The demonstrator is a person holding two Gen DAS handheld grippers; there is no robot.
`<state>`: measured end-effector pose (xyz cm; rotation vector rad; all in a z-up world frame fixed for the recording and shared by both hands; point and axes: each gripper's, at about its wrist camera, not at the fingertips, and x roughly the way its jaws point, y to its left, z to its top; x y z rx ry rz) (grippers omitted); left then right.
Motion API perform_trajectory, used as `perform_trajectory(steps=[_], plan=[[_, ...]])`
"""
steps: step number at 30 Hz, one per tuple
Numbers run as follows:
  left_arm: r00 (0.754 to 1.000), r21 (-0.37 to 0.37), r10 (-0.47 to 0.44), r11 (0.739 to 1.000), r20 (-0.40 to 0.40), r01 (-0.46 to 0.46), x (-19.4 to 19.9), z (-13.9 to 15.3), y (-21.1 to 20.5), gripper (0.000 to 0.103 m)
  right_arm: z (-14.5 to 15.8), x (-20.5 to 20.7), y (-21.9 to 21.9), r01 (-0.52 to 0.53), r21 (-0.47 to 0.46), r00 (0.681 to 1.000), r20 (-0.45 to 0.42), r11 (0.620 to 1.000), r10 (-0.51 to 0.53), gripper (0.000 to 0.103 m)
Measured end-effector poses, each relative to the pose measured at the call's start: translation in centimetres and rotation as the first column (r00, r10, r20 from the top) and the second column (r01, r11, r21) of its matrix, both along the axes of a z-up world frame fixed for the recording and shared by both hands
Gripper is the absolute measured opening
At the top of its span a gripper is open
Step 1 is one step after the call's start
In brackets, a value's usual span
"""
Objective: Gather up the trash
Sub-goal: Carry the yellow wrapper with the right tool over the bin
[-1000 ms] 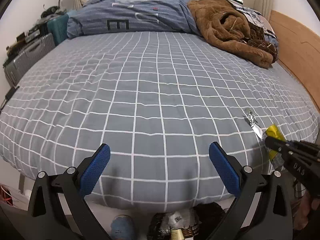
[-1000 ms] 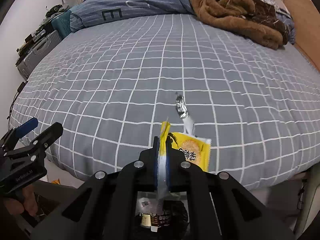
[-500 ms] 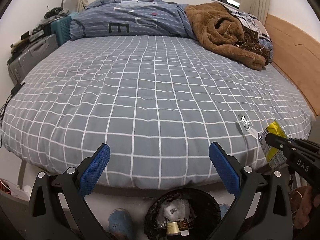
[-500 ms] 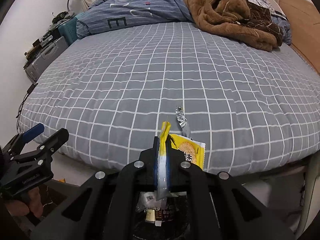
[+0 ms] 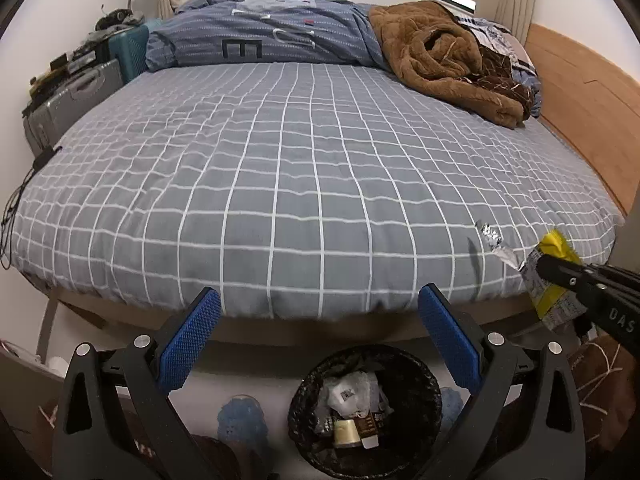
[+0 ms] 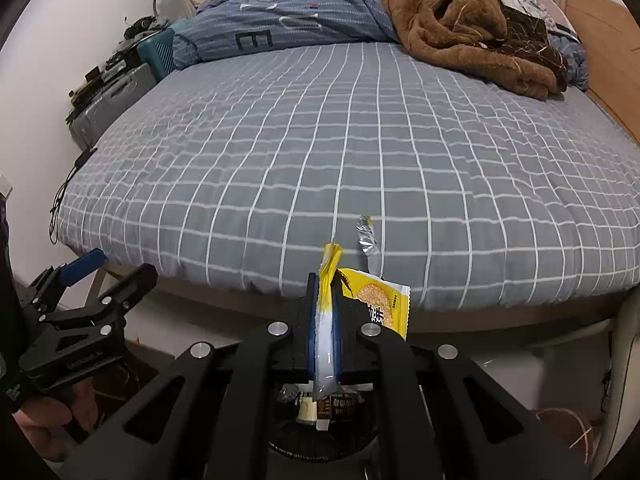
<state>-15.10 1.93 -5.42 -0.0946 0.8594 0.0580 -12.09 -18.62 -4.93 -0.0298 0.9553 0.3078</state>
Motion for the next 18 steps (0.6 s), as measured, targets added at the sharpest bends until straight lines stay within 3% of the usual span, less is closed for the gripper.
perform_trajectory(steps=[18], plan=[[0.997, 0.003, -0.008, 1.000, -0.071, 0.008, -4.2, -3.7, -0.1, 0.097, -5.8, -3.7, 0.4, -0.050, -0.022, 0.989, -0.139, 0.998, 0.047, 0.006]])
